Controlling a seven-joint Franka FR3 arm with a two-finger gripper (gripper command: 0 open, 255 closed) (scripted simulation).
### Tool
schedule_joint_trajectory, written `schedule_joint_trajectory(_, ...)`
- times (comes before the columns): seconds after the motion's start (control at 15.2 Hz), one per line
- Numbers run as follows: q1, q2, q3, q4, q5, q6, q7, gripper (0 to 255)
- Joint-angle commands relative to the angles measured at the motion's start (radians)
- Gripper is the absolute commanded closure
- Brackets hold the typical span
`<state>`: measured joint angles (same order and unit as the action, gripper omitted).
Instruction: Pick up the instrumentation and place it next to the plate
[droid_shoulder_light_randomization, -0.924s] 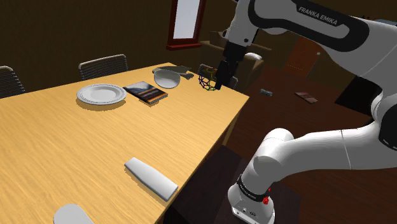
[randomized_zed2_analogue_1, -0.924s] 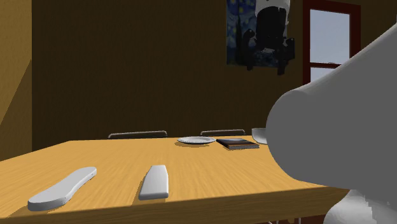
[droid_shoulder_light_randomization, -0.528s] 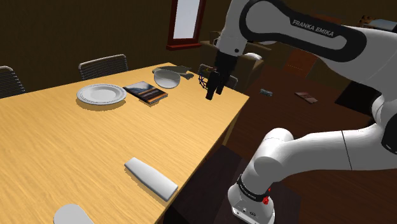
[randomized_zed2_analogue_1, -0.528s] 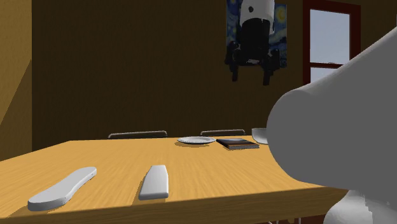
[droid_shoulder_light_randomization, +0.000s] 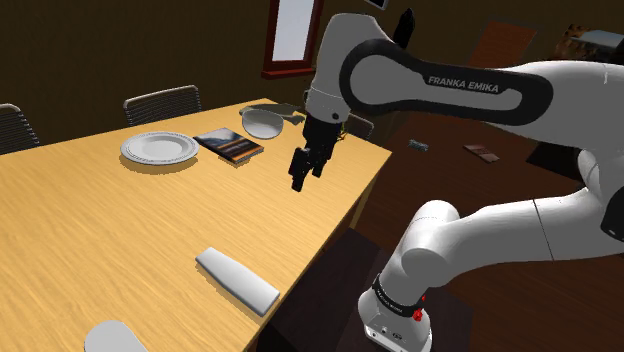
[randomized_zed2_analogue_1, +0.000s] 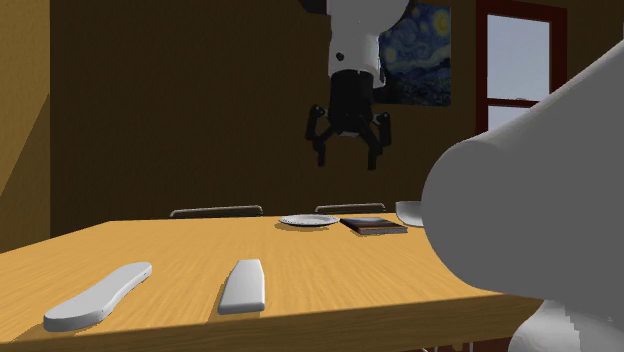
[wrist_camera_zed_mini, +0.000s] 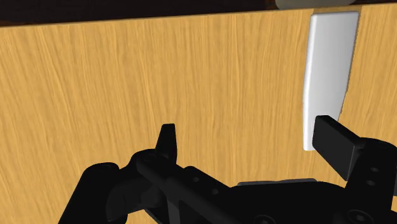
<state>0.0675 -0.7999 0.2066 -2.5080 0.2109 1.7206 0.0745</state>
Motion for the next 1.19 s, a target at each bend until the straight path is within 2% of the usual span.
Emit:
schedule_joint_trajectory(0.0,0.013,0.028,0.047,-0.024,0.024,0.058,0.036,0)
schedule_joint_trajectory(0.4,0.044,0.149,0.194,-0.054,0.078,0.223,0.145,0)
schedule_joint_trajectory(0.66,0.048,0.264,0.296,-0.047,0.090,0.338,0.226,0)
schedule_joint_trajectory(0.86,0.039,0.367,0.376,-0.027,0.077,0.424,0.297,0)
schedule_joint_trajectory(1.12,0.014,0.501,0.471,0.009,0.023,0.518,0.397,0)
